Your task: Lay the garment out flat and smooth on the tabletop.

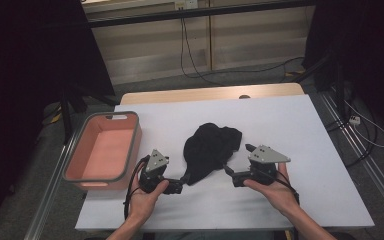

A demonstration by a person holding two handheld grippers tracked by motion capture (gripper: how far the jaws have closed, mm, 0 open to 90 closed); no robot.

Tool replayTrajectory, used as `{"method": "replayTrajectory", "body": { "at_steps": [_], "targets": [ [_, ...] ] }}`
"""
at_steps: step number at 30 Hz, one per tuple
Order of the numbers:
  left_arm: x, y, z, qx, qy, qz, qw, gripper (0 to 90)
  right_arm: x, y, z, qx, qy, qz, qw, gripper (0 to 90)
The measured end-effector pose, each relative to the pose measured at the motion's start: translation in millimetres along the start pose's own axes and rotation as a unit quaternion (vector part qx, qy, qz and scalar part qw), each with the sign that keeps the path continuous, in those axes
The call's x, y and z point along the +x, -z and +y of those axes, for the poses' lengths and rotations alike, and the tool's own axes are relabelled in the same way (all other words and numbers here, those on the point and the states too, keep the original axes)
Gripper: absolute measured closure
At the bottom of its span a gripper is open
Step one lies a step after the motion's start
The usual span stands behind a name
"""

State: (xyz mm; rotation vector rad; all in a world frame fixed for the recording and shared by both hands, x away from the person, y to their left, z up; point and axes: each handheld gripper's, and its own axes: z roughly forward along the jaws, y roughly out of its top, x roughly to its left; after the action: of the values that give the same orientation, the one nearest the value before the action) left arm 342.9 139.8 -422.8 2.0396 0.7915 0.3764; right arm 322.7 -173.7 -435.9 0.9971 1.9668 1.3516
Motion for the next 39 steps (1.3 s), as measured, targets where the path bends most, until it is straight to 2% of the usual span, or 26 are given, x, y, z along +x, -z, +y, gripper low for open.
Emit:
{"method": "replayTrajectory", "body": {
  "at_steps": [1,2,4,6,7,12,13,19,23,25,30,32,33,36,39],
  "targets": [
    [0.6,-0.5,0.1,-0.003,0.006,-0.008,0.9999,6.7,-0.1,-4.0,1.3,0.003,0.001,0.003,1.0,1.6],
    [0.8,-0.9,0.3,-0.005,0.004,-0.006,1.0,6.7,0.0,-8.1,2.6,0.006,0.002,0.009,0.9999,1.7],
    [0.4,-3.0,0.1,-0.001,-0.012,0.009,0.9999,6.5,1.0,-16.6,4.8,0.012,0.008,0.008,0.9999,2.0],
    [2.8,-5.9,-1.3,0.003,-0.003,0.003,1.0,6.4,2.1,-24.9,7.4,0.019,0.008,0.019,0.9996,4.3],
    [3.8,-6.7,-2.0,0.005,0.002,0.001,1.0,6.4,2.9,-29.0,8.6,0.023,0.014,0.017,0.9995,5.5],
    [6.5,-9.4,-3.8,0.009,0.004,0.006,0.9999,6.4,8.0,-50.4,13.8,0.045,0.03,0.026,0.9982,10.7],
    [6.4,-9.5,-3.6,0.008,0.003,0.008,0.9999,6.4,9.2,-55.2,14.1,0.05,0.041,0.028,0.9975,13.5],
    [5.7,-10.5,-3.2,0.008,-0.002,0.012,0.9999,6.4,15.0,-78.3,4.8,0.081,0.056,0.038,0.9944,20.5],
    [4.9,-12.3,-3.7,0.012,-0.006,0.01,0.9999,6.3,15.0,-83.6,-0.5,0.109,0.056,0.037,0.9917,23.2],
    [3.6,-13.1,-4.0,0.015,-0.012,0.012,0.9998,6.4,14.6,-84.1,-1.4,0.12,0.052,0.044,0.9904,28.6],
    [3.1,-14.7,-4.1,0.021,-0.017,0.01,0.9996,6.4,15.3,-82.7,-1.2,0.13,0.047,0.071,0.9879,55.4],
    [3.0,-15.4,-4.5,0.023,-0.018,0.008,0.9995,6.4,15.4,-80.2,1.5,0.126,0.049,0.075,0.9879,68.1],
    [2.5,-16.0,-4.9,0.025,-0.016,0.005,0.9995,6.4,15.0,-79.1,2.8,0.124,0.05,0.077,0.988,71.6],
    [0.1,-18.6,-6.6,0.037,0.002,-0.019,0.9991,6.3,13.1,-76.1,6.2,0.12,0.046,0.082,0.9884,75.8],
    [-2.8,-18.0,-5.8,0.032,-0.021,-0.008,0.9993,6.4,11.1,-73.3,9.9,0.109,0.04,0.088,0.9893,76.6]
  ]
}}
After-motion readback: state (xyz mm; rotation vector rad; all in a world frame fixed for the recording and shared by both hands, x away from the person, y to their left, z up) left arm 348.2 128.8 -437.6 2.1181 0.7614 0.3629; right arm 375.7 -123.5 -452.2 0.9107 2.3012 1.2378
